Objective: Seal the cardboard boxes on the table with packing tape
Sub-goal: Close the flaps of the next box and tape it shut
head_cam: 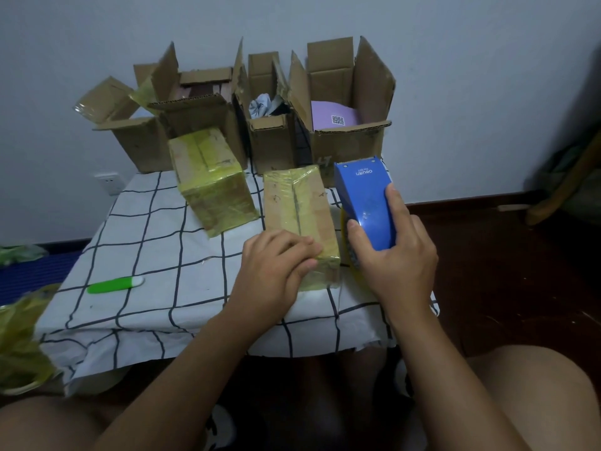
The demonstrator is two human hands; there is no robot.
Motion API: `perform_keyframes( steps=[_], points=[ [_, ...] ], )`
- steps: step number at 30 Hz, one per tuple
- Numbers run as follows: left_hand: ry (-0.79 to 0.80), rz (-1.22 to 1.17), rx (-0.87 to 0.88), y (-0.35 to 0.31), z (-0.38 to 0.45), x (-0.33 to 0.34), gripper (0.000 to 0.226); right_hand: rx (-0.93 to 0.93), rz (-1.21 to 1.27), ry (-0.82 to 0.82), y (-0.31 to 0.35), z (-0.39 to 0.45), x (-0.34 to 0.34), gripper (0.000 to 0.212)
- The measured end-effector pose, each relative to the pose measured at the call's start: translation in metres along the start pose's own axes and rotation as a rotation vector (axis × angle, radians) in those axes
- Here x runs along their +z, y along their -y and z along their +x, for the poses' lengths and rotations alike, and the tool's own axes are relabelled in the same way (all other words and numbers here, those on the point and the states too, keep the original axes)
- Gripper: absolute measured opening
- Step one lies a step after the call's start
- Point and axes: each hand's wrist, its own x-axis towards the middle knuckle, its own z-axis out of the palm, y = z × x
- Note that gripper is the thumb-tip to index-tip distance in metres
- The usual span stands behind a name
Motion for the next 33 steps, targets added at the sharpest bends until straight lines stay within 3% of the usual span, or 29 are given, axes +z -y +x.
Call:
perform_keyframes(
  steps=[6, 11, 17, 25, 33],
  points=[
    [0.049, 0.033, 0.085, 0.009, -0.004, 0.000, 0.029, -0.004, 0.005, 0.001, -0.001, 0.000, 0.001, 0.074],
    [0.008, 0.038, 0.070, 0.004, -0.006, 0.003, 0.029, -0.003, 0.002, 0.002, -0.002, 0.000, 0.001, 0.074],
    [0.064, -0.042, 0.008, 0.003, -0.004, -0.011, 0.036, -0.006, 0.008, 0.001, 0.000, 0.001, 0.001, 0.076],
    [-0.116, 0.058, 0.088, 0.008, -0.004, 0.000, 0.038, -0.016, -0.004, -0.003, -0.001, 0.001, 0.001, 0.076],
    [-0.108, 0.060, 0.134, 0.013, -0.008, 0.002, 0.028, -0.027, -0.013, -0.012, -0.002, 0.000, 0.001, 0.075]
  ],
)
